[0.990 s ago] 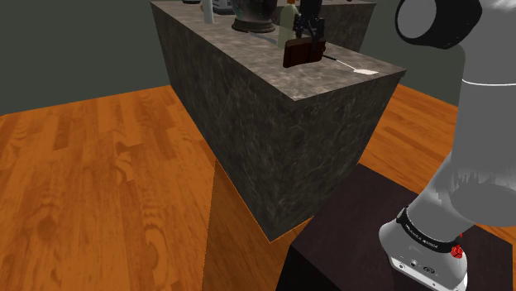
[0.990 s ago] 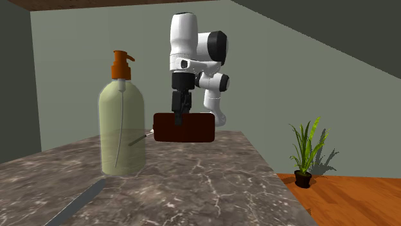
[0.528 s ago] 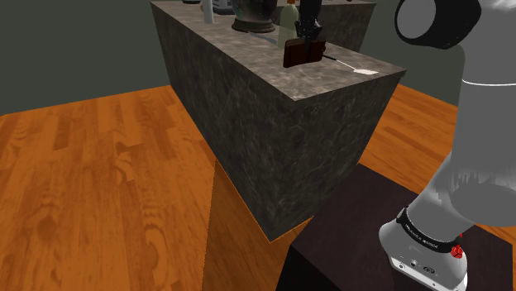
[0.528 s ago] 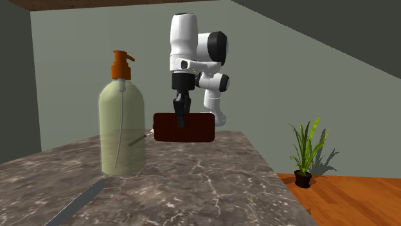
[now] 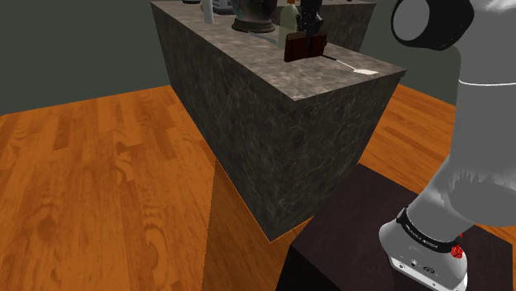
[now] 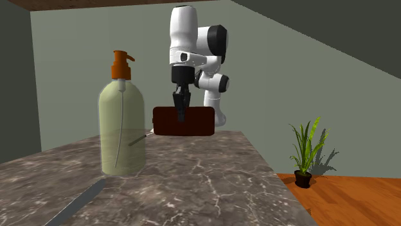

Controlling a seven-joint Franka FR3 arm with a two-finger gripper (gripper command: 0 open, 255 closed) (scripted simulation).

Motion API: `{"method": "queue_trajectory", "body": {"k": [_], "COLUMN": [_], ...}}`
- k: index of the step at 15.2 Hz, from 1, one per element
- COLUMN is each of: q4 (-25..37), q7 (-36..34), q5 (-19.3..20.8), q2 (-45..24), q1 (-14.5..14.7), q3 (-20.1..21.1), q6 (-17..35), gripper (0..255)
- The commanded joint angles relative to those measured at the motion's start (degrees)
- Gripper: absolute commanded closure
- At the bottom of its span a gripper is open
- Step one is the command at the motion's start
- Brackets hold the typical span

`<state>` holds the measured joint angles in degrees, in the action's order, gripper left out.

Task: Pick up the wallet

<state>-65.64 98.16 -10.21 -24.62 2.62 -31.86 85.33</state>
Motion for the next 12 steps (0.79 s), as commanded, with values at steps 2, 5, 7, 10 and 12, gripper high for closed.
{"method": "queue_trajectory", "body": {"k": [2,5,7,10,12], "q4": [3.8,8.9,12.9,20.5,21.0], "q7": [0.0,0.1,0.2,0.1,0.1], "q5": [-0.5,-1.3,-2.1,-3.6,-3.6], "q2": [-1.0,-2.6,-4.0,-7.0,-7.2], "q1": [-0.8,-2.2,-3.4,-5.9,-6.1], "q3": [0.1,0.2,0.3,0.8,0.9], "q6": [-2.9,-6.3,-8.8,-13.4,-13.7], "gripper": [255,255,255,255,255]}}
